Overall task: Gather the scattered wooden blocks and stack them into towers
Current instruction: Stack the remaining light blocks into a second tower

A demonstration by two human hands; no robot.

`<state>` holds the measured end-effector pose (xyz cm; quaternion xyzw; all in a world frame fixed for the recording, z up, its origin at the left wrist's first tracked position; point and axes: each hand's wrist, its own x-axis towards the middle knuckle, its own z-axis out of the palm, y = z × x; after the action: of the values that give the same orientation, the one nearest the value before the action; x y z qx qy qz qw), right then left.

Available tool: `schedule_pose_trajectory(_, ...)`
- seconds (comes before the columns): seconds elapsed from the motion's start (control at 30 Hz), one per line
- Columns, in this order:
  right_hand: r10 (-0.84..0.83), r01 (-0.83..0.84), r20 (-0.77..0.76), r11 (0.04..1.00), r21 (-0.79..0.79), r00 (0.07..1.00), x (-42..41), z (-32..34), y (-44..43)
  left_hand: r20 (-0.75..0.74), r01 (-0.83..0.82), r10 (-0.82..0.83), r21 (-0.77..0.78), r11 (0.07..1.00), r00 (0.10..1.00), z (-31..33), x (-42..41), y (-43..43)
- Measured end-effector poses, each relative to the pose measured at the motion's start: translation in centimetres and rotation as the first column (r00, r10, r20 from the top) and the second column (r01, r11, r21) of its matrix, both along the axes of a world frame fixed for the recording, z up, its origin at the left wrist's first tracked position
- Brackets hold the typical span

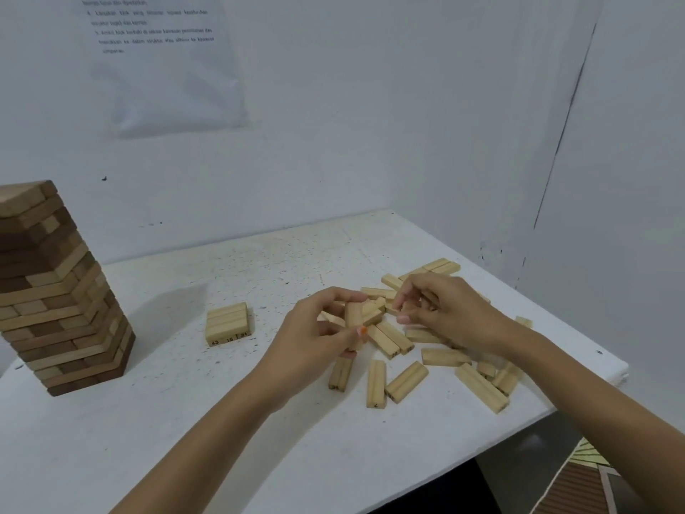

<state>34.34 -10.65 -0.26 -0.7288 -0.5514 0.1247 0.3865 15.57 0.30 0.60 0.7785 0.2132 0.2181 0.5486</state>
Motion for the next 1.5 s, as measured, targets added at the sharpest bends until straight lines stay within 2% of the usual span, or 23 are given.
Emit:
schedule_pose_trajectory(0.13, -0.001, 0.038, -0.224, 0.986, 0.159, 0.974, -1.8, 1.0, 1.5, 0.000, -0.072, 0.072, 0.023, 0.997, 0.997, 0.1, -2.2, 1.2)
schedule_pose_trajectory(0.3, 0.129, -0.121, -0.420, 0.992, 0.045, 0.898, -5.3, 1.3, 3.8, -0.039, -0.135, 0.134, -0.015, 0.991, 0.990, -0.5, -5.3, 3.1)
schedule_pose_trajectory(0.47, 0.229, -0.290, -0.416, 0.953, -0.090, 0.880, -8.4, 0.5, 7.0, -0.134, -0.165, 0.156, -0.062, 0.984, 0.979, -1.3, -9.0, 5.0)
schedule_pose_trajectory(0.63, 0.267, -0.347, -0.402, 0.928, -0.139, 0.876, -10.8, -0.1, 9.8, -0.144, -0.208, 0.192, -0.112, 0.972, 0.971, -1.6, -11.5, 5.7)
schedule_pose_trajectory(0.73, 0.270, -0.357, -0.434, 0.925, -0.133, 0.860, -12.0, -0.3, 10.6, -0.138, -0.244, 0.232, -0.079, 0.967, 0.963, -1.8, -11.9, 5.5)
schedule_pose_trajectory(0.77, 0.276, -0.358, -0.418, 0.924, -0.132, 0.866, -12.4, -0.2, 10.5, -0.137, -0.265, 0.255, -0.058, 0.963, 0.957, -1.9, -11.9, 5.5)
schedule_pose_trajectory(0.87, 0.280, -0.311, -0.174, 0.932, -0.186, 0.944, -12.8, -0.6, 10.3, -0.161, -0.352, 0.359, 0.071, 0.933, 0.919, -2.6, -11.9, 5.5)
schedule_pose_trajectory(0.9, 0.270, -0.295, -0.143, 0.934, -0.201, 0.952, -12.8, -0.5, 10.1, -0.173, -0.372, 0.389, 0.122, 0.920, 0.905, -2.7, -11.9, 5.6)
schedule_pose_trajectory(0.93, 0.253, -0.290, -0.179, 0.931, -0.222, 0.951, -12.9, -0.3, 9.9, -0.178, -0.380, 0.401, 0.143, 0.914, 0.899, -2.8, -12.0, 5.6)
schedule_pose_trajectory(0.97, 0.215, -0.286, -0.279, 0.927, -0.243, 0.936, -12.9, 0.0, 9.8, -0.178, -0.382, 0.401, 0.133, 0.914, 0.898, -2.8, -12.0, 5.6)
schedule_pose_trajectory(1.03, 0.131, -0.279, -0.488, 0.929, -0.244, 0.863, -12.9, 0.6, 9.8, -0.189, -0.372, 0.382, 0.086, 0.924, 0.905, -2.5, -12.3, 5.7)
schedule_pose_trajectory(1.07, 0.103, -0.269, -0.543, 0.934, -0.236, 0.833, -12.7, 0.8, 9.8, -0.205, -0.350, 0.362, 0.093, 0.932, 0.909, -2.3, -12.5, 5.9)
schedule_pose_trajectory(1.13, 0.096, -0.274, -0.579, 0.934, -0.228, 0.810, -12.0, 0.8, 9.7, -0.259, -0.272, 0.295, 0.124, 0.954, 0.920, -2.1, -13.0, 6.2)
schedule_pose_trajectory(1.27, 0.252, -0.403, -0.616, 0.908, -0.118, 0.747, -10.7, -0.2, 9.4, -0.315, -0.151, 0.208, 0.195, 0.969, 0.926, -2.0, -13.4, 6.2)
schedule_pose_trajectory(1.37, 0.287, -0.373, -0.505, 0.925, -0.076, 0.814, -10.7, -0.6, 9.3, -0.288, -0.101, 0.189, 0.293, 0.951, 0.939, -2.5, -13.2, 5.9)
schedule_pose_trajectory(1.5, 0.239, -0.274, -0.316, 0.959, -0.069, 0.918, -11.3, -1.2, 9.5, -0.198, -0.133, 0.215, 0.360, 0.923, 0.956, -3.0, -12.7, 5.4)
